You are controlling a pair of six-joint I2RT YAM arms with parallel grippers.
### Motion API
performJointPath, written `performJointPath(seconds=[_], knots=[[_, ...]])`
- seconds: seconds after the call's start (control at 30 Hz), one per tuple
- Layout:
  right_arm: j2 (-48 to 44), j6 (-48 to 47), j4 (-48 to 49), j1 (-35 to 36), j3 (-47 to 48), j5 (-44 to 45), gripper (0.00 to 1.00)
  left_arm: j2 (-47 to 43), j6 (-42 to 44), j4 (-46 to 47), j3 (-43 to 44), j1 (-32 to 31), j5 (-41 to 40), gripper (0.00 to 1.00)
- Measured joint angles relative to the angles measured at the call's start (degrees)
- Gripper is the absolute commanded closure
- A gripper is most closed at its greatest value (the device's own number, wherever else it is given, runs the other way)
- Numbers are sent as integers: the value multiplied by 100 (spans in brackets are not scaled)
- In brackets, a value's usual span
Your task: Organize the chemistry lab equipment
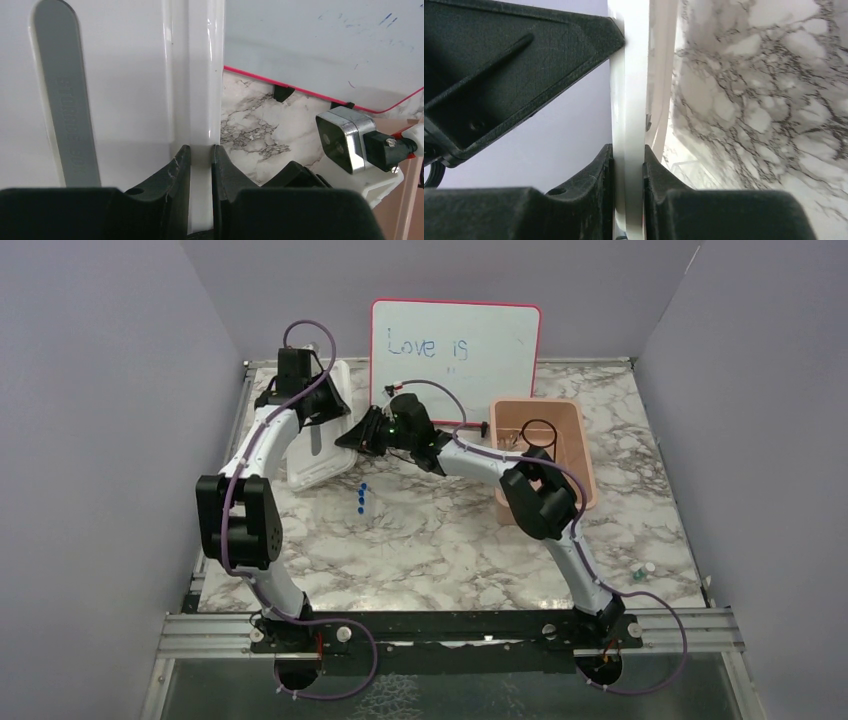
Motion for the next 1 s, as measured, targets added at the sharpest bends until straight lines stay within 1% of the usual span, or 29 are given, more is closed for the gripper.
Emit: performJointPath(seconds=[0.07, 0.17, 0.2, 0.23, 0.27, 0.4, 0.47, 0.6, 0.73, 0.87, 1.0], knots=[[0, 70, 197, 17, -2, -42, 99, -120, 0, 9, -4, 17, -20, 65], [-2, 133, 520, 17, -46, -125, 99, -289, 11, -9, -4, 44, -46, 53], [-7, 138, 603, 17, -70, -144, 99, -356, 33, -17, -4, 48, -76, 47], [-13, 144, 688, 17, -107, -170, 99, -424, 42, -37, -4, 52, -103, 39], [-33, 144, 765, 15, -146, -195, 99, -514, 59, -68, -2, 63, -151, 33], [-238, 144, 935, 17, -363, -258, 99, -896, 168, -229, 109, 87, -407, 21], [-450, 136, 1010, 17, -535, -291, 99, -1113, 229, -280, 186, 118, -529, 18], [-1088, 87, 1067, 17, -866, -348, 99, -1700, 348, -374, 361, 155, -728, 18], [-1851, -72, 1078, 2, -1139, -376, 99, -2166, 411, -376, 514, 155, -719, 18], [-2704, -306, 1043, -127, -1554, -420, 99, -2503, 428, -396, 562, 155, -444, 18], [-3729, -455, 960, -647, -2306, -680, 99, -2693, 450, -400, 562, 146, -24, 18]])
